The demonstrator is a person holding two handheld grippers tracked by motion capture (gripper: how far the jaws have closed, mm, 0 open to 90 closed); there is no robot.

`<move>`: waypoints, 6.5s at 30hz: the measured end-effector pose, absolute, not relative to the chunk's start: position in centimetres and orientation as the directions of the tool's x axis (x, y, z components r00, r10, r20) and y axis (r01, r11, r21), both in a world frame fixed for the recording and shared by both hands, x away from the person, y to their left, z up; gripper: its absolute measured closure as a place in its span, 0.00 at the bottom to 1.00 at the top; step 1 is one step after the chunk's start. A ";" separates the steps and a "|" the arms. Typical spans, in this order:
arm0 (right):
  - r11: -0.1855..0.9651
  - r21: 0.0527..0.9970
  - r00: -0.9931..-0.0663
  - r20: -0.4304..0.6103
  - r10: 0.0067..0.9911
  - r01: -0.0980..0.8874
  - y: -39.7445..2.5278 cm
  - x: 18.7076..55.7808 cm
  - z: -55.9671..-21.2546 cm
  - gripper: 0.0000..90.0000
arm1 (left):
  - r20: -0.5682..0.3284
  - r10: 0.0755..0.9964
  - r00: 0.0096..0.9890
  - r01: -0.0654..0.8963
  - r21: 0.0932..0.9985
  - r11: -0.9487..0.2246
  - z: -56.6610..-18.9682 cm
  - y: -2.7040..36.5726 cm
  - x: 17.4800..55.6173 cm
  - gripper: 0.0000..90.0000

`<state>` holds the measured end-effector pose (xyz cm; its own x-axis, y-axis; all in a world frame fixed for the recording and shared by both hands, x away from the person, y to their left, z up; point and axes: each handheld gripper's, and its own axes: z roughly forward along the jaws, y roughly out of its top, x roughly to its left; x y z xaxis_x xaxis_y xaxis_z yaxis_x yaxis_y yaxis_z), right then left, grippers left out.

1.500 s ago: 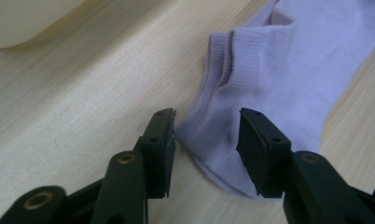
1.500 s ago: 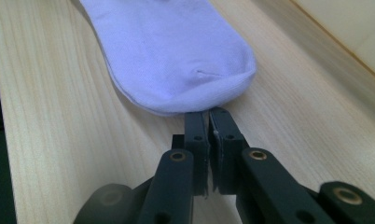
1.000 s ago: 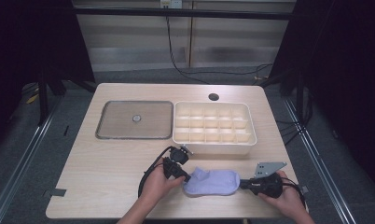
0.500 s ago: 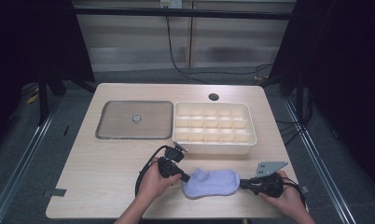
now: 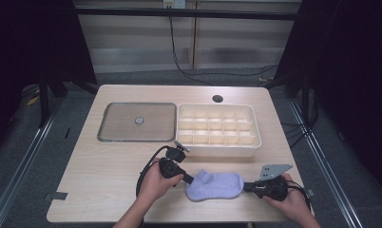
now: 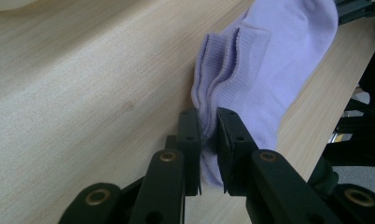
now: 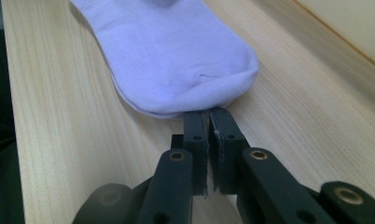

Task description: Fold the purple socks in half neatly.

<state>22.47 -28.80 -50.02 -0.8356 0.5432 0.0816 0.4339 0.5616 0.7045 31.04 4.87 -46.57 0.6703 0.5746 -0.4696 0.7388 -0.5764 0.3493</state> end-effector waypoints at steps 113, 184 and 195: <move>0.570 0.708 -0.839 0.060 0.540 0.417 -24.6 24.3 -50.1 0.99 | -0.564 0.525 0.637 0.767 0.395 -0.506 -42.5 1.8 30.7 0.92; 0.582 0.692 -0.842 0.070 0.535 0.427 -25.1 24.1 -49.7 0.98 | -0.526 0.518 0.674 0.735 0.406 -0.544 -43.5 -0.9 30.0 0.92; 0.583 0.692 -0.843 0.069 0.534 0.426 -25.1 24.1 -49.8 0.98 | -0.523 0.510 0.683 0.726 0.403 -0.558 -44.1 -2.0 29.9 0.92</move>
<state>24.10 -25.08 -49.85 -0.8428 0.5337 0.0694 0.4262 0.5830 0.6917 29.90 -1.98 -44.06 0.6828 0.5098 -0.5234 0.7255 -0.5576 0.4033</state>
